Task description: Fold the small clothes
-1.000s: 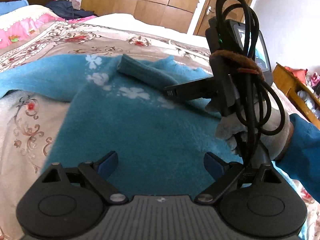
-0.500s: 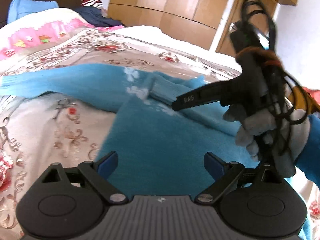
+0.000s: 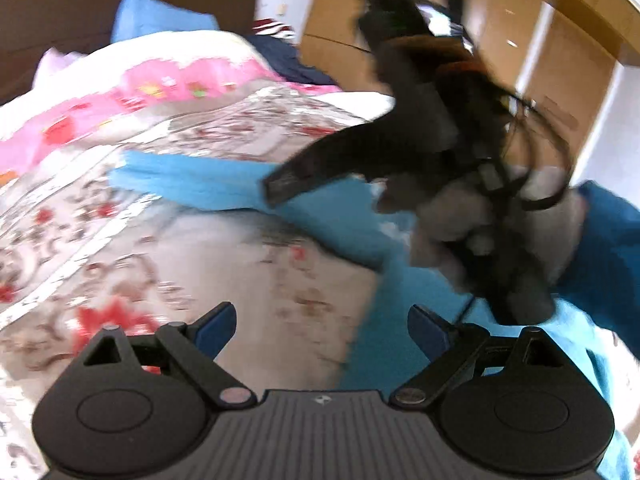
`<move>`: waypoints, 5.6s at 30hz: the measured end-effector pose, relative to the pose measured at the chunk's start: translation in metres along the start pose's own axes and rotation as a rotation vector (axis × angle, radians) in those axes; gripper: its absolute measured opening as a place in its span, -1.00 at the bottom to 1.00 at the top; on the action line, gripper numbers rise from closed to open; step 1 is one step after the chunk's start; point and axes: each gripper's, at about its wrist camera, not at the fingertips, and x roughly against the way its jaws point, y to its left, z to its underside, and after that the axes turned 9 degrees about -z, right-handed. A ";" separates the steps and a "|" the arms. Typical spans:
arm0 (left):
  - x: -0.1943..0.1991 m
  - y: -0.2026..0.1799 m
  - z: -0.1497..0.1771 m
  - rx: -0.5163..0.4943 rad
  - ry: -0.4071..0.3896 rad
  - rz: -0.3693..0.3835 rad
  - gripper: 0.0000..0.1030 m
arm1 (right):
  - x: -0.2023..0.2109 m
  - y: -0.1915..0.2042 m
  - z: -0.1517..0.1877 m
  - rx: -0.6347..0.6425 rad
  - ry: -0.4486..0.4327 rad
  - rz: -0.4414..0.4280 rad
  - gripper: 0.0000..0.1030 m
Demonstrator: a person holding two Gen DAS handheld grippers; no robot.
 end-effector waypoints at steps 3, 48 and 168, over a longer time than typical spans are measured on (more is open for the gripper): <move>0.005 0.028 -0.004 0.056 -0.011 -0.026 0.97 | -0.036 0.037 -0.024 0.156 0.006 -0.008 -0.13; -0.035 -0.196 0.040 -0.585 0.023 0.213 1.00 | 0.205 -0.181 0.311 -1.056 -0.453 0.552 -0.66; 0.039 -0.074 0.064 -0.516 0.285 -0.049 0.98 | 0.325 0.031 0.402 -0.957 -0.144 0.375 -0.20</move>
